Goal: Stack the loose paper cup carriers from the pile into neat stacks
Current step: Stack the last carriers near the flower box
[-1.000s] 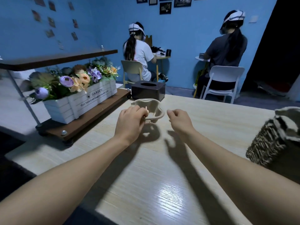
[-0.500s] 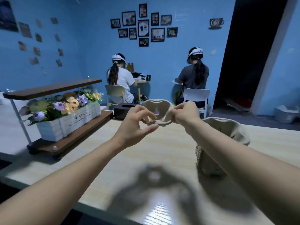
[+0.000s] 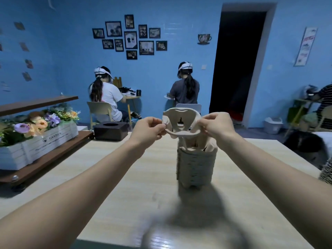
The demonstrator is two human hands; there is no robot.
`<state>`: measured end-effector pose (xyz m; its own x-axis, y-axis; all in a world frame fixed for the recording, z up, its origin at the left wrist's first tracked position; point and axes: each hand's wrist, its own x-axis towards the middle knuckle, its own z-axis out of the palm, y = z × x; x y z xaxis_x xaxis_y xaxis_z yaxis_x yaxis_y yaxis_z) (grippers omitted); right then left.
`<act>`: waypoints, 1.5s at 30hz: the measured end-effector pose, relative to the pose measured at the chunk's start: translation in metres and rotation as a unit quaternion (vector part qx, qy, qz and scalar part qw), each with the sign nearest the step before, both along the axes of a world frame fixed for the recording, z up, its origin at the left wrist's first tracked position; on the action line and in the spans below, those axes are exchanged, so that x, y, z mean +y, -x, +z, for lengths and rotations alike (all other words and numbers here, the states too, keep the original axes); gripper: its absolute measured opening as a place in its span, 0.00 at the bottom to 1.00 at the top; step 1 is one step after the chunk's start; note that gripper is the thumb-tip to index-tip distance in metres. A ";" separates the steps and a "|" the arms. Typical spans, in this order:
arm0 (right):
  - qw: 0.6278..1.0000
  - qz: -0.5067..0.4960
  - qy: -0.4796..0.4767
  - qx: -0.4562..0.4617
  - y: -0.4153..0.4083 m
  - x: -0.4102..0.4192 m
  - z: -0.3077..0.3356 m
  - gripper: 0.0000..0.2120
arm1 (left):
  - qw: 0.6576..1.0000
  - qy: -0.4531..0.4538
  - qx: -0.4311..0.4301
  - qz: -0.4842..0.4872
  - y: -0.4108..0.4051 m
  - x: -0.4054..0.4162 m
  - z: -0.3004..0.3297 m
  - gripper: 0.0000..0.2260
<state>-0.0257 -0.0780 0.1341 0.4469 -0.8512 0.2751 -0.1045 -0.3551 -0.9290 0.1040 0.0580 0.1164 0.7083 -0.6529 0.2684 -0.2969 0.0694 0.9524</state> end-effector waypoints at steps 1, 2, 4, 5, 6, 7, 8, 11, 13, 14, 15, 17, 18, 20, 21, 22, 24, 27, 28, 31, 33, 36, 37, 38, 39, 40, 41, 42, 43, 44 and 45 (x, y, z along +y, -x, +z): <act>1.000 -0.008 -0.008 -0.002 0.006 -0.004 -0.001 0.17 | 1.000 -0.001 0.005 -0.002 0.005 -0.005 0.000 0.02; 1.000 -0.015 -0.014 -0.004 0.012 -0.008 -0.003 0.15 | 1.000 -0.001 0.012 -0.002 0.010 -0.009 -0.001 0.02; 0.999 -0.032 -0.020 0.000 0.021 -0.014 -0.006 0.11 | 1.000 0.002 0.021 -0.004 0.018 -0.016 -0.004 0.02; 0.999 -0.039 -0.020 0.002 0.025 -0.017 -0.008 0.09 | 1.000 0.001 0.024 -0.007 0.022 -0.019 -0.005 0.01; 0.999 -0.044 -0.020 0.004 0.028 -0.020 -0.011 0.08 | 1.000 0.000 0.025 -0.009 0.025 -0.022 -0.007 0.02; 0.999 -0.046 -0.020 0.006 0.031 -0.022 -0.013 0.07 | 1.000 -0.002 0.026 -0.009 0.027 -0.024 -0.009 0.02; 0.999 -0.047 -0.021 0.007 0.033 -0.023 -0.016 0.06 | 1.000 -0.003 0.027 -0.009 0.029 -0.026 -0.011 0.03; 0.998 -0.048 -0.033 0.004 0.038 -0.027 -0.023 0.05 | 1.000 -0.013 0.027 -0.007 0.032 -0.031 -0.017 0.04; 0.998 -0.046 -0.041 0.015 0.038 -0.028 -0.028 0.05 | 0.999 -0.025 0.028 -0.003 0.031 -0.033 -0.021 0.05; 0.998 -0.045 -0.044 0.022 0.038 -0.029 -0.031 0.05 | 0.999 -0.030 0.031 -0.001 0.030 -0.034 -0.023 0.05; 0.998 -0.045 -0.043 0.028 0.038 -0.029 -0.033 0.06 | 0.999 -0.035 0.035 0.001 0.030 -0.035 -0.025 0.05; 0.997 -0.048 -0.029 0.044 0.038 -0.028 -0.038 0.07 | 0.998 -0.040 0.038 0.005 0.029 -0.037 -0.029 0.05; 0.997 -0.049 -0.016 0.055 0.038 -0.028 -0.039 0.07 | 0.998 -0.040 0.038 0.008 0.029 -0.038 -0.031 0.04; 0.996 -0.050 0.012 0.075 0.037 -0.025 -0.042 0.06 | 0.999 -0.038 0.035 0.017 0.028 -0.041 -0.034 0.02; 0.995 -0.048 0.024 0.083 0.037 -0.024 -0.043 0.06 | 0.999 -0.038 0.029 0.024 0.027 -0.042 -0.035 0.01; 0.994 -0.045 0.036 0.089 0.037 -0.023 -0.044 0.06 | 0.999 -0.039 0.022 0.032 0.027 -0.043 -0.036 0.01; 0.994 -0.039 0.047 0.094 0.037 -0.021 -0.046 0.07 | 0.998 -0.044 0.012 0.040 0.026 -0.045 -0.038 0.05; 0.994 -0.033 0.051 0.086 0.040 -0.019 -0.050 0.08 | 0.998 -0.048 -0.006 0.035 0.028 -0.045 -0.042 0.08; 0.995 -0.031 0.046 0.079 0.040 -0.020 -0.052 0.09 | 0.998 -0.046 -0.017 0.036 0.029 -0.045 -0.044 0.08; 0.998 -0.037 0.013 0.053 0.044 -0.025 -0.065 0.10 | 0.997 -0.046 -0.042 0.047 0.028 -0.041 -0.055 0.08; 0.997 -0.049 -0.001 0.060 0.049 -0.032 -0.079 0.09 | 0.996 -0.050 -0.049 0.051 0.028 -0.035 -0.069 0.08; 0.993 -0.042 -0.024 0.108 0.055 -0.042 -0.106 0.11 | 0.996 -0.059 -0.051 0.045 0.029 -0.024 -0.093 0.10; 0.990 -0.029 -0.033 0.130 0.057 -0.044 -0.115 0.14 | 0.995 -0.071 -0.054 0.041 0.029 -0.021 -0.101 0.12; 0.987 -0.011 -0.036 0.157 0.059 -0.044 -0.121 0.17 | 0.994 -0.086 -0.060 0.034 0.029 -0.018 -0.108 0.14; 0.982 0.010 -0.035 0.185 0.059 -0.044 -0.127 0.20 | 0.992 -0.102 -0.066 0.025 0.030 -0.016 -0.114 0.17; 0.976 0.033 -0.030 0.212 0.060 -0.043 -0.132 0.24 | 0.991 -0.116 -0.071 0.016 0.032 -0.015 -0.119 0.19; 0.971 0.055 -0.024 0.231 0.059 -0.041 -0.135 0.27 | 0.989 -0.125 -0.076 0.007 0.034 -0.014 -0.124 0.20; 0.967 0.074 -0.014 0.243 0.058 -0.039 -0.138 0.30 | 0.988 -0.130 -0.079 -0.001 0.036 -0.015 -0.128 0.22; 0.966 0.088 -0.002 0.245 0.057 -0.038 -0.140 0.31 | 0.989 -0.128 -0.079 -0.009 0.037 -0.016 -0.131 0.23; 0.965 0.096 0.011 0.242 0.055 -0.036 -0.142 0.31 | 0.989 -0.123 -0.077 -0.014 0.038 -0.017 -0.133 0.23; 0.967 0.098 0.024 0.235 0.053 -0.036 -0.144 0.28 | 0.990 -0.115 -0.075 -0.017 0.039 -0.018 -0.134 0.23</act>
<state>-0.0790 -0.1136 -0.0100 0.6833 -0.7291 0.0386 -0.4380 -0.4517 -0.7772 0.0649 0.0405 -0.0180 0.6483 -0.7315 0.2110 -0.4374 -0.1311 0.8897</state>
